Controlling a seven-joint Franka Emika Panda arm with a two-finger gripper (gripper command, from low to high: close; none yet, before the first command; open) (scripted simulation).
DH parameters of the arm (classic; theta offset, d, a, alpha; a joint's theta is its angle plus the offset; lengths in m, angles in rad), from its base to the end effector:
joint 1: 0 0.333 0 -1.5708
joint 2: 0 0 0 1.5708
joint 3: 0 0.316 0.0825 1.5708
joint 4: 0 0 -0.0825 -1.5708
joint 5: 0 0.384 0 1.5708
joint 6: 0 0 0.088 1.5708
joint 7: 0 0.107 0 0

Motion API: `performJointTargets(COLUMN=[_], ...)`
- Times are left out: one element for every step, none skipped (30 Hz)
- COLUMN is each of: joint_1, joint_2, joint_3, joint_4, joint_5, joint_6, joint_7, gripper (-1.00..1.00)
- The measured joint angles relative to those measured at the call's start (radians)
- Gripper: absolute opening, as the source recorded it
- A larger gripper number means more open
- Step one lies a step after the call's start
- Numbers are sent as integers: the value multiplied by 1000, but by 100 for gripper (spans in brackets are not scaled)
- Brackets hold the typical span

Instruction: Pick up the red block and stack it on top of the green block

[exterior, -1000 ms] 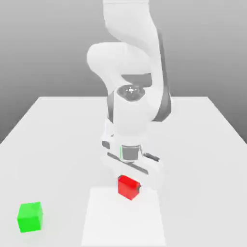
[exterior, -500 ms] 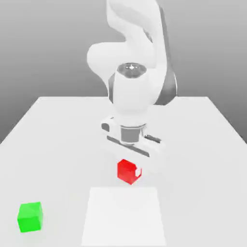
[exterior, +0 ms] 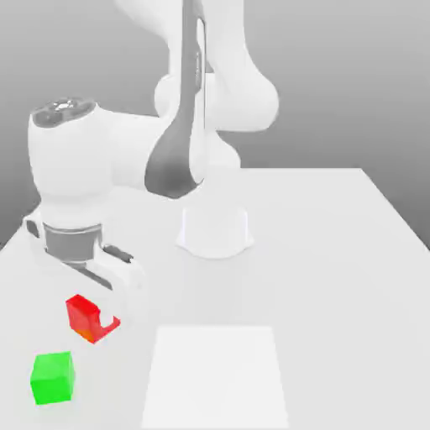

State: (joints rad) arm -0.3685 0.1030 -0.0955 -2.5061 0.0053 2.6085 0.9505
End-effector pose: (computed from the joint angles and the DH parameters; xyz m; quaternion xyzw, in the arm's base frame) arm 0.4187 -0.2104 0.2431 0.7588 -0.6513 0.0008 0.0035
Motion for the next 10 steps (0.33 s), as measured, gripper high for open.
performJointTargets(joint_1=[-19, -34, -40, -45, -50, -54, -54, -54, -54, -54], joint_2=[15, 37, 66, 98, 132, 167, 191, 191, 191, 191], joint_3=[-5, -3, -2, 1, 5, 10, 11, 11, 11, 11], joint_4=[27, 46, 56, 62, 65, 68, 70, 70, 70, 70], joint_5=[10, 18, 27, 35, 43, 50, 56, 56, 56, 56], joint_6=[-12, -8, 10, 36, 66, 98, 120, 120, 120, 120], joint_7=[-40, -67, -85, -96, -105, -111, -116, -116, -116, -116], gripper=[-100, -100, -100, -100, -100, -100, 100, 100, 100, 100])
